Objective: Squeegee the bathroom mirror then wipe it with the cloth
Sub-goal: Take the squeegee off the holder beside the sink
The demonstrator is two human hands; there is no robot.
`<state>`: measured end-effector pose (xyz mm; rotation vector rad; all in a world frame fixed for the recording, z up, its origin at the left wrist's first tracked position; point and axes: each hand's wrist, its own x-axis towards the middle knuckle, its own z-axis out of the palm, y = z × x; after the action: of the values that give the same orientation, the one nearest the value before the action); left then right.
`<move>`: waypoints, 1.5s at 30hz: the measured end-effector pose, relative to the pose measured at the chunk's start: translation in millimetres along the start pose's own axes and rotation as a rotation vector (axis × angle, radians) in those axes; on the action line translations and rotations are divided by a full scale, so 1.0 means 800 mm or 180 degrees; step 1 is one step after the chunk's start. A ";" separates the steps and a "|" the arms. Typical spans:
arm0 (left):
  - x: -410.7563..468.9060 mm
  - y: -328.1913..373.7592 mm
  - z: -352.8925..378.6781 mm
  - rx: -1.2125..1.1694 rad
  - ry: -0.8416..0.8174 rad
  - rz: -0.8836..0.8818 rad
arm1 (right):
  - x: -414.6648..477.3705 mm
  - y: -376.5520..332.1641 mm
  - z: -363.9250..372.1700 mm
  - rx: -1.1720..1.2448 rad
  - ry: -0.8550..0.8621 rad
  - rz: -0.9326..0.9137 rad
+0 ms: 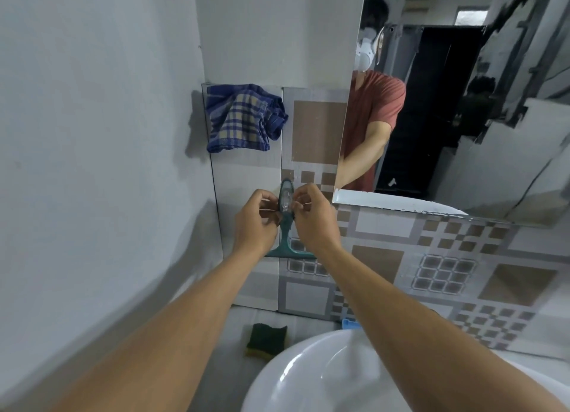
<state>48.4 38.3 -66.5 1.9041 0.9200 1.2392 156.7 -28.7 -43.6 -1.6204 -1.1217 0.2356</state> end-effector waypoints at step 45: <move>-0.007 0.324 0.033 0.0609 -0.0023 0.2439 | -0.025 -0.166 -0.327 0.1585 0.1082 -0.0815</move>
<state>122.1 -105.4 137.8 2.5299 0.2904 1.5966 245.3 -220.7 160.6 -1.0185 -0.9055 0.0585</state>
